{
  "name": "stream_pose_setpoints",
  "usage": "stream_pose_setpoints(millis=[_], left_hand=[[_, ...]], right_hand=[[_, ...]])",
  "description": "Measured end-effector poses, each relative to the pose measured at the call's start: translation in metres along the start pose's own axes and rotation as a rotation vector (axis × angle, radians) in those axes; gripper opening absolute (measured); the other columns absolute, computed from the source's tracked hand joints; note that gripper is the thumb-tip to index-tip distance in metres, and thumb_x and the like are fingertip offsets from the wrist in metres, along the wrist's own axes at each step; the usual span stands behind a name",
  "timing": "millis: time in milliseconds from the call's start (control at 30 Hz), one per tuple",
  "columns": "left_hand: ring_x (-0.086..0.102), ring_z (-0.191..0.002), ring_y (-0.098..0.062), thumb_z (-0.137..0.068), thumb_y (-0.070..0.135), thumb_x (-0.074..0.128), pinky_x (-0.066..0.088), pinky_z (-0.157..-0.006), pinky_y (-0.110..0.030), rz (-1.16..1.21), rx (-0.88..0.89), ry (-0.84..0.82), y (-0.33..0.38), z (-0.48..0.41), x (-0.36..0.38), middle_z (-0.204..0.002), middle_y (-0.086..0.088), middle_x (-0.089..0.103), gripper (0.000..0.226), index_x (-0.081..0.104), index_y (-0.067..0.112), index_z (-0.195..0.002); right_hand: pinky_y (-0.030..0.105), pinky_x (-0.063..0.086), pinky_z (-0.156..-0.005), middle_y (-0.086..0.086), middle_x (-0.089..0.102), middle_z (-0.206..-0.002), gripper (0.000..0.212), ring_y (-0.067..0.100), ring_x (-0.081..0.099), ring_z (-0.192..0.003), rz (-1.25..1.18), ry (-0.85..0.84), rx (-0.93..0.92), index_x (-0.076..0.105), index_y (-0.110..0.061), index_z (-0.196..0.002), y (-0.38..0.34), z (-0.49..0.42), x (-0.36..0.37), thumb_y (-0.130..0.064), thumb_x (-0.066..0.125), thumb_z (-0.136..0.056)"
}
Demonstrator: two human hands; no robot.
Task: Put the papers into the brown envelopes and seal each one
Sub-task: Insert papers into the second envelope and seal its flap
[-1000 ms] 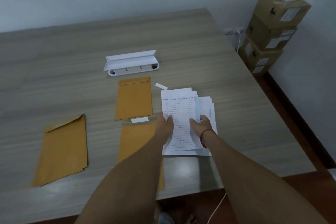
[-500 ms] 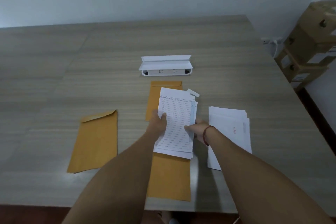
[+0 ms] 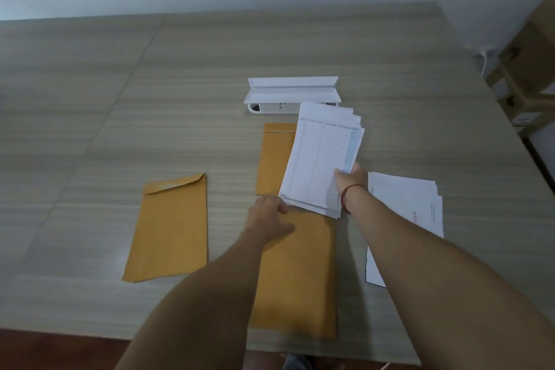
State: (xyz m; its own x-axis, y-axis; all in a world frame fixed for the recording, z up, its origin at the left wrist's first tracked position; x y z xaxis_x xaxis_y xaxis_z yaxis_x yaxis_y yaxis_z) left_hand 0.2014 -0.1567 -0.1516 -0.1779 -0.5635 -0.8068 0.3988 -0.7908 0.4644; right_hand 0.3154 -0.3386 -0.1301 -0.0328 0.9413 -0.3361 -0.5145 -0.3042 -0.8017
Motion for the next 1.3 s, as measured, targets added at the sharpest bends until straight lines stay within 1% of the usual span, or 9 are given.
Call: stream_pose_setpoints(millis=[133,333,533,667,867,1000,1100,1167,1300], left_hand=[[0.043,-0.116,-0.016,-0.058,0.047,0.085,0.040,-0.100,-0.031,-0.076,0.060,-0.049,0.006,-0.003,0.006,-0.121,0.003,0.049,0.067,0.057,0.025,-0.115],[0.039,-0.116,-0.017,-0.055,0.040,0.088,0.037,-0.103,-0.033,-0.111,0.056,-0.107,0.011,-0.010,0.004,-0.119,0.002,0.045,0.059,0.059,0.022,-0.103],[0.044,-0.098,-0.017,-0.055,0.033,0.089,0.036,-0.080,-0.027,-0.094,0.066,-0.151,0.015,-0.013,0.008,-0.097,0.004,0.052,0.055,0.045,0.023,-0.087],[0.048,-0.095,-0.016,-0.051,0.027,0.089,0.040,-0.077,-0.026,0.014,0.033,-0.181,0.011,-0.013,0.012,-0.099,0.007,0.055,0.054,0.050,0.029,-0.087],[0.053,-0.077,-0.012,-0.057,0.041,0.073,0.041,-0.063,-0.025,0.202,-0.066,-0.123,0.005,-0.012,0.008,-0.082,0.007,0.057,0.024,0.054,0.028,-0.062],[0.060,-0.082,-0.015,-0.076,0.031,0.066,0.050,-0.074,-0.029,0.188,-0.099,-0.073,0.004,-0.014,0.005,-0.081,0.008,0.061,0.018,0.058,0.025,-0.062],[0.057,-0.079,-0.012,-0.083,0.028,0.066,0.047,-0.074,-0.027,0.119,-0.048,-0.054,0.010,-0.014,0.001,-0.071,0.014,0.057,0.017,0.064,0.018,-0.070],[0.058,-0.081,-0.012,-0.084,0.030,0.066,0.046,-0.075,-0.026,0.081,-0.013,-0.036,0.014,-0.013,-0.002,-0.075,0.014,0.058,0.016,0.067,0.017,-0.075],[0.060,-0.093,-0.013,-0.084,0.036,0.067,0.042,-0.094,-0.030,-0.049,0.082,0.035,0.023,-0.014,-0.011,-0.087,0.009,0.069,0.019,0.071,0.019,-0.079]], right_hand=[[0.027,0.046,-0.083,0.011,0.062,-0.122,0.034,0.024,0.059,-0.104,-0.055,-0.018,0.007,0.053,-0.008,-0.128,0.000,-0.004,0.014,-0.007,0.049,-0.094],[0.029,0.049,-0.084,0.012,0.062,-0.122,0.033,0.024,0.060,-0.103,-0.118,-0.032,0.022,0.054,-0.006,-0.127,0.002,-0.003,0.025,-0.006,0.049,-0.094],[0.027,0.045,-0.082,0.011,0.061,-0.124,0.033,0.025,0.059,-0.109,-0.136,-0.051,0.018,0.053,-0.006,-0.127,0.004,-0.001,0.031,-0.007,0.050,-0.094],[0.025,0.044,-0.080,0.010,0.061,-0.125,0.034,0.024,0.059,-0.108,-0.113,-0.076,0.008,0.053,-0.007,-0.129,0.005,0.001,0.033,-0.007,0.050,-0.095],[0.026,0.045,-0.082,0.012,0.062,-0.123,0.035,0.025,0.059,-0.107,-0.049,-0.085,-0.032,0.054,-0.005,-0.128,0.009,0.002,0.028,-0.004,0.048,-0.094],[0.029,0.048,-0.086,0.010,0.061,-0.124,0.035,0.021,0.058,-0.103,-0.004,-0.110,-0.063,0.054,-0.005,-0.128,0.012,0.003,0.027,-0.003,0.047,-0.094],[0.034,0.049,-0.093,0.010,0.060,-0.125,0.034,0.025,0.057,-0.112,0.032,-0.114,-0.079,0.053,-0.007,-0.128,0.012,0.003,0.027,-0.006,0.048,-0.095],[0.035,0.050,-0.095,0.009,0.060,-0.125,0.033,0.025,0.057,-0.113,0.054,-0.105,-0.082,0.052,-0.008,-0.128,0.013,0.001,0.026,-0.008,0.049,-0.095],[0.038,0.050,-0.095,0.008,0.059,-0.126,0.032,0.025,0.057,-0.112,0.101,-0.097,-0.078,0.052,-0.010,-0.127,0.017,-0.002,0.025,-0.011,0.049,-0.095]])
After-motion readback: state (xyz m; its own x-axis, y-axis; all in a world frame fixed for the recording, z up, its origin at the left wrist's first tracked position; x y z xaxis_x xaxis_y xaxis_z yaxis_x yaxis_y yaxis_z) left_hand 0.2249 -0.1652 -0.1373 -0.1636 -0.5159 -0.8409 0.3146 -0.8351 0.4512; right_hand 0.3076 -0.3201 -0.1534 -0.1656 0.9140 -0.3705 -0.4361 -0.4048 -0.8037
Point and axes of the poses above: each hand's wrist, its own z-axis away from the middle knuckle, its own x-axis out of the palm, y = z × x, the point moved 8 cm from there along -z, towards the middle knuckle
